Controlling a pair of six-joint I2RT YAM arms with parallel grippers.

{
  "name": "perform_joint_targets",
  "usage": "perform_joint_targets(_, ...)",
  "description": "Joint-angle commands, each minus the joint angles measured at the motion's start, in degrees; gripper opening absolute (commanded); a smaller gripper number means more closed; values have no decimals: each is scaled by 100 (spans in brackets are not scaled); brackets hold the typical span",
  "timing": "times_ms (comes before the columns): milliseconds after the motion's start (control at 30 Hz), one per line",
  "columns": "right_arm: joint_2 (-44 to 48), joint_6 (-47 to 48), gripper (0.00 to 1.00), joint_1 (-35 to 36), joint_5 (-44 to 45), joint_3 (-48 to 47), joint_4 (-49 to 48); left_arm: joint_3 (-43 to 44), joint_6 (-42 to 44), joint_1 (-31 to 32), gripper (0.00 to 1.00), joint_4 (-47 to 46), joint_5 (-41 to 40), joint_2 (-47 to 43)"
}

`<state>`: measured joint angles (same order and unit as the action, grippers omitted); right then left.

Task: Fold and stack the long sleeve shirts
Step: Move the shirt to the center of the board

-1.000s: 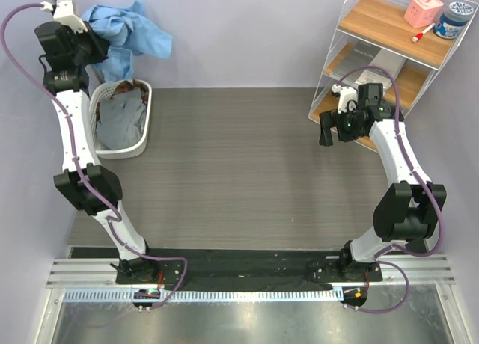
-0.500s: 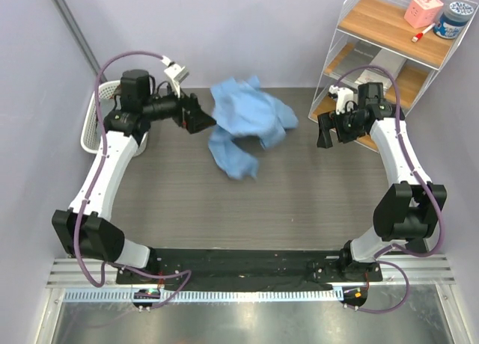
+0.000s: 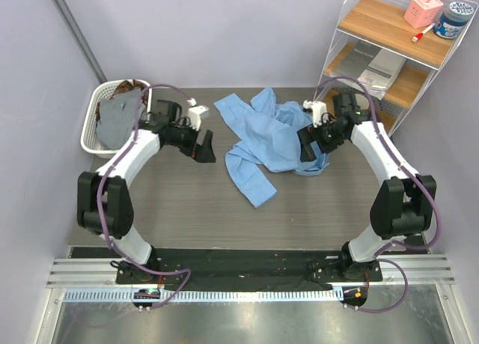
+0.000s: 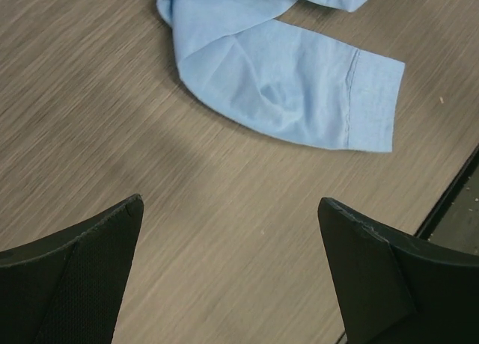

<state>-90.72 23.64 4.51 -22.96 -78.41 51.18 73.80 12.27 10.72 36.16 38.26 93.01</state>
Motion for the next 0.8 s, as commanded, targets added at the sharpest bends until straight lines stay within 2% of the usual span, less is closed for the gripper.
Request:
perform_joint_targets(0,-411,18,100,339,291,-209,-459,388,-172,535,98,-636,-879,717)
perform_joint_targets(167,-719,-70,100,375,555,-438,-644,969,-488,984,93,-935,-1391,1604)
perform_joint_targets(267,-798,-166,99,366,635,-578,-723,1277,-673,1081,91,-1084,-1330,2044)
perform_joint_targets(367,-781,-245,97,375,460,-798,-706,1514,-867,1195,86,-1164,-1338,2379)
perform_joint_targets(467,-720,-281,97,366,319,-913,-688,1620,-946,1310,67,-1155,-1567,2607)
perform_joint_targets(500,-711,-290,97,375,284,-921,-688,1664,-963,1310,51,-1094,-1567,2695)
perform_joint_targets(567,-789,-307,97,384,205,-974,-776,1953,-797,1292,33,-483,-1419,2775)
perform_joint_targets(600,-851,-325,97,436,187,-1018,-820,2024,-736,1231,19,-287,-1235,2784)
perform_joint_targets(667,-1158,-429,97,506,161,-1281,-943,1893,-648,1074,6,-49,-1023,2565)
perform_joint_targets(767,-1702,-579,97,673,99,-1887,-1083,1455,-359,871,0,66,-1057,1986)
